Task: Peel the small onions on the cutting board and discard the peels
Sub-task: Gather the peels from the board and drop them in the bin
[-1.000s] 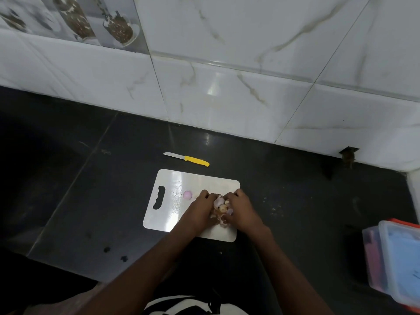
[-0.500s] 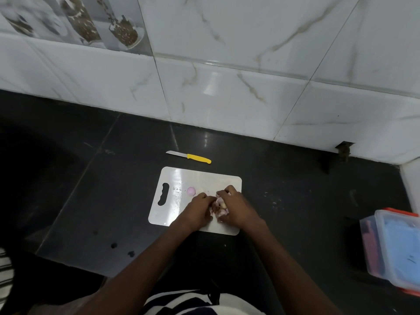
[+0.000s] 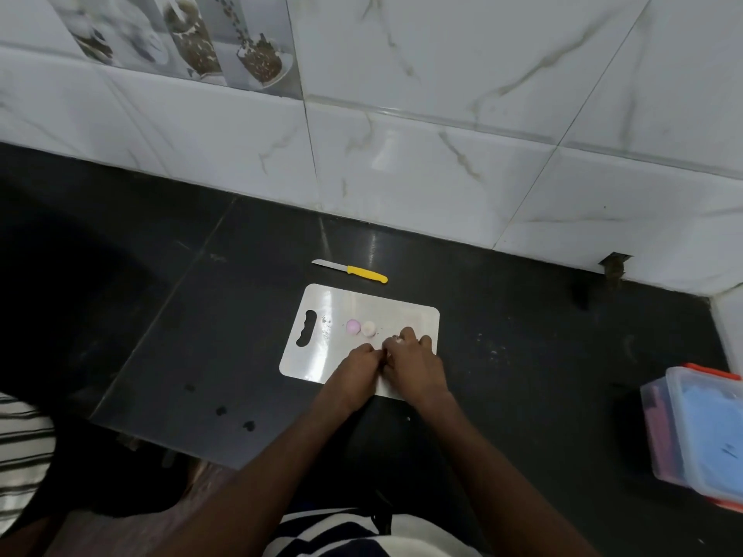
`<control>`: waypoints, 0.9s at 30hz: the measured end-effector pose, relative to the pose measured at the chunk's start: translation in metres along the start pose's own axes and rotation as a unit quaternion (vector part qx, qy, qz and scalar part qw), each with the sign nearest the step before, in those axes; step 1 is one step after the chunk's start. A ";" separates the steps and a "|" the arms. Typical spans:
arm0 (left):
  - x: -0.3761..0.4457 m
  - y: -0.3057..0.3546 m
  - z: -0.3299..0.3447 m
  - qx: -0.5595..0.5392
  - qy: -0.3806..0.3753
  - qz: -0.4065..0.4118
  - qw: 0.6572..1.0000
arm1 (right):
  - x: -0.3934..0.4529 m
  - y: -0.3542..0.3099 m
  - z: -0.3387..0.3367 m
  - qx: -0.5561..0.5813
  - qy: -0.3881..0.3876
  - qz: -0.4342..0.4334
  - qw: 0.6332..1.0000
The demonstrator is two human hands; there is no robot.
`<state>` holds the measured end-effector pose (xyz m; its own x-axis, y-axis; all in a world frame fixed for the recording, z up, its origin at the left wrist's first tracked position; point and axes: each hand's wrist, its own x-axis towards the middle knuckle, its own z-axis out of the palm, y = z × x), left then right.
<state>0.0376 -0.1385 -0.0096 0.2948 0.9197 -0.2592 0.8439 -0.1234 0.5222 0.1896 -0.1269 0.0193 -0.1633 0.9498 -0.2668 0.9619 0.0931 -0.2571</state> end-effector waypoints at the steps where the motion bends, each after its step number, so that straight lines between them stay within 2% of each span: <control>1: -0.004 -0.002 0.000 0.001 0.019 -0.012 1.000 | -0.001 -0.002 0.001 -0.007 0.005 -0.002 1.000; 5: -0.025 -0.013 -0.008 -0.010 0.065 -0.045 0.997 | -0.008 -0.001 0.007 -0.027 0.006 -0.021 0.999; 11: -0.055 -0.037 -0.007 -0.032 0.074 -0.058 0.995 | -0.012 0.005 0.017 -0.031 0.015 -0.026 0.999; 14: -0.064 -0.042 -0.002 -0.039 0.066 -0.055 0.996 | -0.005 0.015 0.014 0.029 0.024 -0.008 0.999; 16: -0.068 -0.043 -0.001 -0.054 0.066 -0.047 0.995 | -0.002 0.022 0.009 0.117 0.049 0.034 0.991; 18: -0.070 -0.043 0.000 -0.074 0.068 -0.036 0.994 | -0.003 0.031 0.002 0.244 0.079 0.083 0.963; 21: -0.072 -0.046 0.002 -0.100 0.063 -0.024 0.993 | -0.017 0.040 -0.010 0.428 0.067 0.150 0.889; 27: -0.050 -0.035 0.000 -0.113 0.053 0.018 0.992 | -0.046 0.050 -0.023 0.579 0.059 0.189 0.791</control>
<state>-0.0067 -0.1801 -0.0147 0.2642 0.9516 -0.1568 0.7084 -0.0811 0.7011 0.2507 -0.1594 0.0397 0.1756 0.8723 -0.4564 0.0807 -0.4748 -0.8764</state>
